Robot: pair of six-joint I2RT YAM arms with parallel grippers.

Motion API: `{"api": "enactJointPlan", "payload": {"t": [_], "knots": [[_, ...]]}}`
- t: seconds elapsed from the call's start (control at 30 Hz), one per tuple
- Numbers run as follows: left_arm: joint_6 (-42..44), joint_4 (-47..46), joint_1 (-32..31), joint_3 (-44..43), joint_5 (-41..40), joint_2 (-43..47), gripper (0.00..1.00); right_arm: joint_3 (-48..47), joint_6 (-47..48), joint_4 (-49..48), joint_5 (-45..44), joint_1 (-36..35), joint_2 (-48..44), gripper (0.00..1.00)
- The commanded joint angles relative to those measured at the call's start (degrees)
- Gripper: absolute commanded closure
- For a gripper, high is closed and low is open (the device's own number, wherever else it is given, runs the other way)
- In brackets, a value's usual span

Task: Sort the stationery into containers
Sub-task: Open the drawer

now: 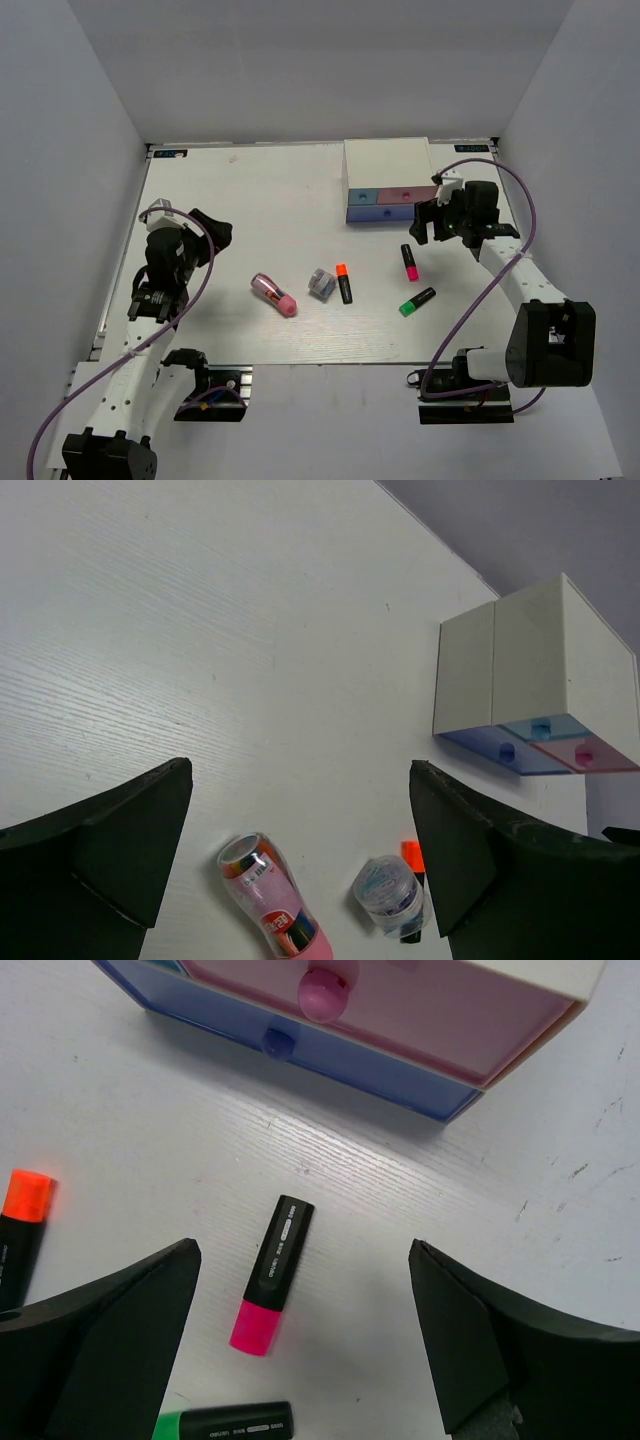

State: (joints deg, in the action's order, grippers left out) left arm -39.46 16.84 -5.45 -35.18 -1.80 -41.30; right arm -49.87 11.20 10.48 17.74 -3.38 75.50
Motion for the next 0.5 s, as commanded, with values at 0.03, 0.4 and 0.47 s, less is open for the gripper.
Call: {"api": "enactJointPlan", "payload": {"t": [0.03,0.4,0.47], "knots": [[-0.9,1.5,0.1,0.3,1.0,0.8,0.00,-3.4,2.5,1.9,1.3,-0.1,0.3,0.10],[-3.6,3.7,0.1,1.3,0.0,1.3,0.07,-7.2,19.4,14.0,11.7,-0.2,0.7,0.10],[-3.6,3.7,0.1,2.0,0.6,1.9,0.25,-7.8,19.9,15.3,12.1,-0.2,1.3,0.10]]}}
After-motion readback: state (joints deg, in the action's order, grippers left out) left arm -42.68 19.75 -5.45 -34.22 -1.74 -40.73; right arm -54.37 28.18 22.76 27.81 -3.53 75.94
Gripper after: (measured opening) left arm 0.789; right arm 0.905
